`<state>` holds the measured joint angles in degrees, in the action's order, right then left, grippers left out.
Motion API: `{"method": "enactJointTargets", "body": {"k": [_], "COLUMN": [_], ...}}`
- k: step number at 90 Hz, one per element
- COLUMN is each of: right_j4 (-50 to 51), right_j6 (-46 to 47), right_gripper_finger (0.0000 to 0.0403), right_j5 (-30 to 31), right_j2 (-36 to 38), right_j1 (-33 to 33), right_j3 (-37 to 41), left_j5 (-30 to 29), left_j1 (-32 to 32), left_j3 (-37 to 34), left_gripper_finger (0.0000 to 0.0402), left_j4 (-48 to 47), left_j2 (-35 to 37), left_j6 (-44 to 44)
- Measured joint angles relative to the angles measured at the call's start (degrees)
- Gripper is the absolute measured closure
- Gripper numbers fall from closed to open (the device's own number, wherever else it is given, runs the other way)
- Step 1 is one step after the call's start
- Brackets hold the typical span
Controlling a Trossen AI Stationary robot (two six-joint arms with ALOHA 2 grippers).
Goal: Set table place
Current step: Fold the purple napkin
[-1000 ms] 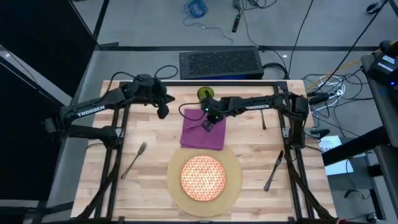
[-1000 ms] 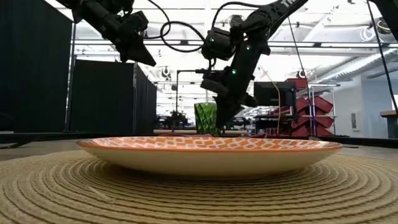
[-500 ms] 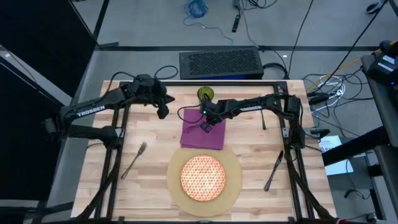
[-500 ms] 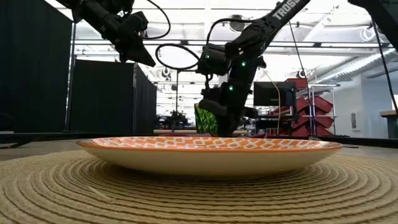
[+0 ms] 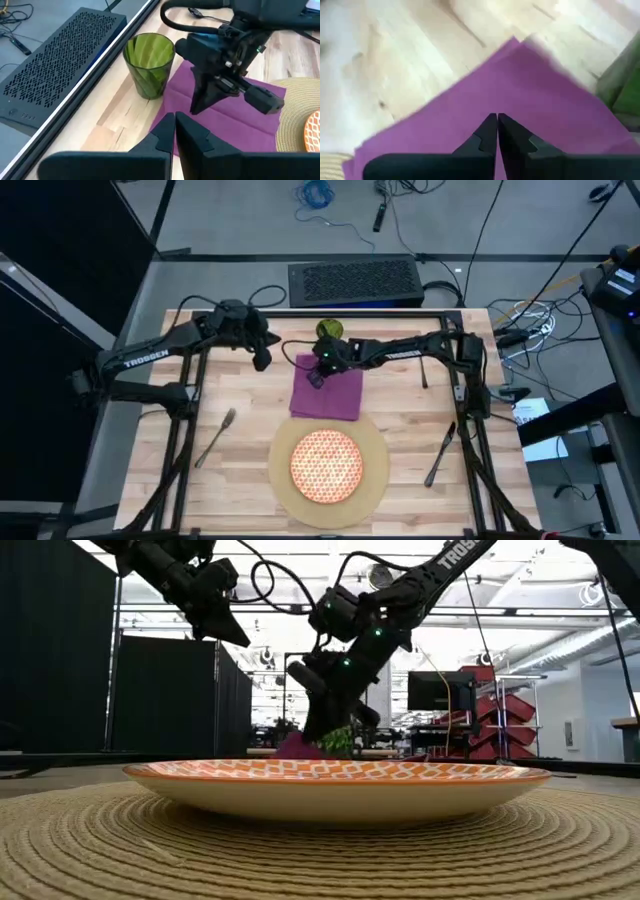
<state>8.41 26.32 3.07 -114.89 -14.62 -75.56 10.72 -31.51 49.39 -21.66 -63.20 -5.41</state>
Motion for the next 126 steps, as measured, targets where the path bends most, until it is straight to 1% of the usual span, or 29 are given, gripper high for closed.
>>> {"method": "enactJointTargets", "body": {"k": [11, 18, 21, 25, 36, 42, 51, 57, 61, 70, 76, 86, 92, 98, 103, 112, 126], "right_j4": [-0.2, 1.5, 4.0, 8.4, 22.2, 29.3, 39.3, 43.0, 43.5, 40.3, 35.1, 18.5, 8.0, -1.2, -4.2, -3.8, -13.7], "right_j6": [-0.9, -0.9, -0.9, -1.3, -0.7, 1.3, 4.2, 5.9, 7.2, 12.0, 17.0, 26.5, 31.8, 36.9, 40.5, 47.5, 49.8], "right_gripper_finger": [0.0403, 0.0403, 0.0403, 0.0403, 0.0396, 0.0382, 0.0348, 0.0321, 0.0303, 0.0264, 0.0243, 0.0214, 0.02, 0.0188, 0.018, 0.0172, 0.0177], "right_j5": [2.6, 1.2, 0.1, 0.1, 5.5, 7.1, 7.9, 8.6, 9.0, 8.5, 8.3, 7.6, 9.3, 11.1, 12.6, 15.0, 18.7], "right_j2": [0.2, 1.5, 2.6, 4.0, 8.6, 10.8, 12.2, 12.7, 13.4, 16.0, 19.8, 28.0, 32.1, 34.8, 35.6, 35.4, 34.8], "right_j1": [0.0, 0.0, 0.2, 0.9, 3.9, 4.6, 4.9, 5.7, 6.4, 8.4, 10.0, 12.5, 13.8, 14.7, 15.4, 16.7, 17.5], "right_j3": [0.0, 0.0, 0.0, 0.0, 0.0, 0.0, 0.1, 1.2, 2.9, 9.4, 15.3, 25.7, 31.8, 36.6, 39.4, 43.4, 45.6], "left_j5": [0.0, 0.0, 0.0, 0.0, 0.0, 0.0, 0.2, 0.8, 0.9, 0.9, 1.0, 1.0, 1.0, 1.1, 1.1, 1.1, 1.1], "left_j1": [0.0, 0.0, 0.0, 0.0, 0.0, 0.0, 0.0, 0.0, 0.0, 0.0, 0.1, 0.3, 0.4, 0.5, 0.6, 1.4, 2.1], "left_j3": [0.0, 0.0, 0.0, 0.0, 0.0, 0.0, 0.0, 0.0, 0.0, -0.2, -0.3, -0.3, -0.3, -0.4, -0.4, -0.4, -0.4], "left_gripper_finger": [0.0402, 0.0402, 0.0402, 0.0402, 0.0402, 0.0402, 0.0402, 0.0402, 0.0402, 0.0402, 0.0402, 0.0402, 0.0402, 0.0402, 0.0402, 0.0402, 0.0402], "left_j4": [0.0, -0.1, -0.3, -0.8, -1.5, -1.3, -1.4, -1.5, -1.5, -1.9, -2.4, -3.1, -3.1, -3.0, -3.0, -3.4, -2.5], "left_j2": [0.0, 0.0, 0.0, 0.0, 0.6, 1.1, 2.1, 3.1, 3.8, 5.7, 7.1, 8.5, 9.1, 9.5, 9.5, 9.5, 9.5], "left_j6": [0.0, 0.0, 0.0, -0.1, -1.2, -1.3, -1.4, -1.1, -1.1, -0.9, -0.5, -0.5, -0.4, 0.2, 0.5, 0.6, 0.6]}}
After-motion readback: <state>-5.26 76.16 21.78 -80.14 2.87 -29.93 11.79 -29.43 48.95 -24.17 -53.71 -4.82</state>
